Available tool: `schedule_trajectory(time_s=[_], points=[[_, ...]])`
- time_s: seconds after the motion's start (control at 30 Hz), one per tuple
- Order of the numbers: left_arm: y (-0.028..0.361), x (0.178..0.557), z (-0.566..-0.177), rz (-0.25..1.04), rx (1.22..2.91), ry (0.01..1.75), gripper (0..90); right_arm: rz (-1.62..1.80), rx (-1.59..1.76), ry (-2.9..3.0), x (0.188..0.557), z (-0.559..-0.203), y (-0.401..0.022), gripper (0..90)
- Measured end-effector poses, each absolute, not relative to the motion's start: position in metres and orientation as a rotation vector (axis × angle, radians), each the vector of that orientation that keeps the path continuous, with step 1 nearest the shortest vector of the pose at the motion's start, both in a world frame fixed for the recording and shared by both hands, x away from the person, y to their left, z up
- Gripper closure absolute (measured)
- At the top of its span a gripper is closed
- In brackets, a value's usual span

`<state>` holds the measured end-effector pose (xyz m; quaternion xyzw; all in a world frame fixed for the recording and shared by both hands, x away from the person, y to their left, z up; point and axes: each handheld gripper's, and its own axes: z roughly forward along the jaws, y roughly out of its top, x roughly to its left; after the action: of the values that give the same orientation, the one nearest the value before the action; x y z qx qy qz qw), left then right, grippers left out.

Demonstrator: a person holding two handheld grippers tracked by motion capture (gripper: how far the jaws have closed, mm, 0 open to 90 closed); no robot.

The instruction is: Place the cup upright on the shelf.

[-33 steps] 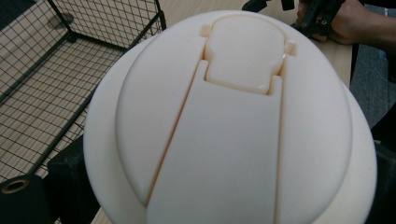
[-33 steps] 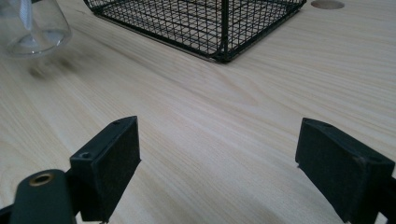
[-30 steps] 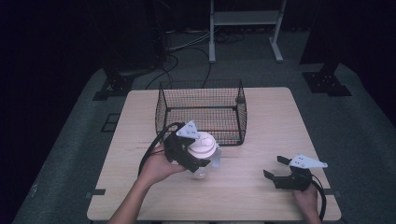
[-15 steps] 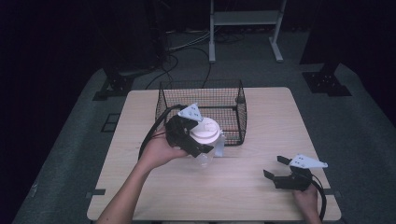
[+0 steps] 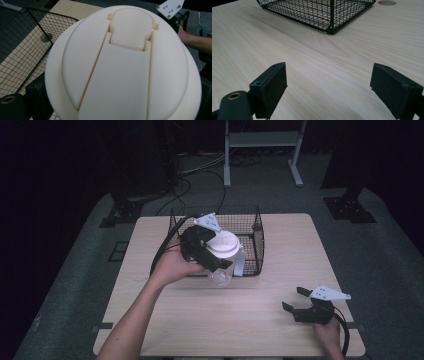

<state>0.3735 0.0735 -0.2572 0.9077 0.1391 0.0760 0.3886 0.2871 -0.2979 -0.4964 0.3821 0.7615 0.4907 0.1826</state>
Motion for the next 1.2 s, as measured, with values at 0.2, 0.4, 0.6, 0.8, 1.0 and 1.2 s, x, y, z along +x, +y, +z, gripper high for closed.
schedule_trajectory(time_s=[0.2,0.4,0.6,0.8,1.0,1.2], points=[[0.069,0.387,-0.246,0.215,2.317,0.367,5.3,1.386,1.079,2.147,0.287,-0.496,-0.298,12.9],[0.064,0.402,-0.239,0.238,2.322,0.393,5.3,1.391,1.080,2.145,0.287,-0.496,-0.298,12.9],[0.056,0.420,-0.233,0.243,2.334,0.417,5.3,1.395,1.078,2.143,0.287,-0.496,-0.299,12.9],[0.051,0.435,-0.233,0.252,2.340,0.453,5.3,1.408,1.086,2.136,0.287,-0.496,-0.300,12.9],[0.044,0.451,-0.235,0.256,2.328,0.486,5.3,1.408,1.089,2.137,0.287,-0.496,-0.300,12.9],[0.041,0.468,-0.238,0.273,2.327,0.525,5.3,1.404,1.086,2.137,0.287,-0.496,-0.300,12.9]])
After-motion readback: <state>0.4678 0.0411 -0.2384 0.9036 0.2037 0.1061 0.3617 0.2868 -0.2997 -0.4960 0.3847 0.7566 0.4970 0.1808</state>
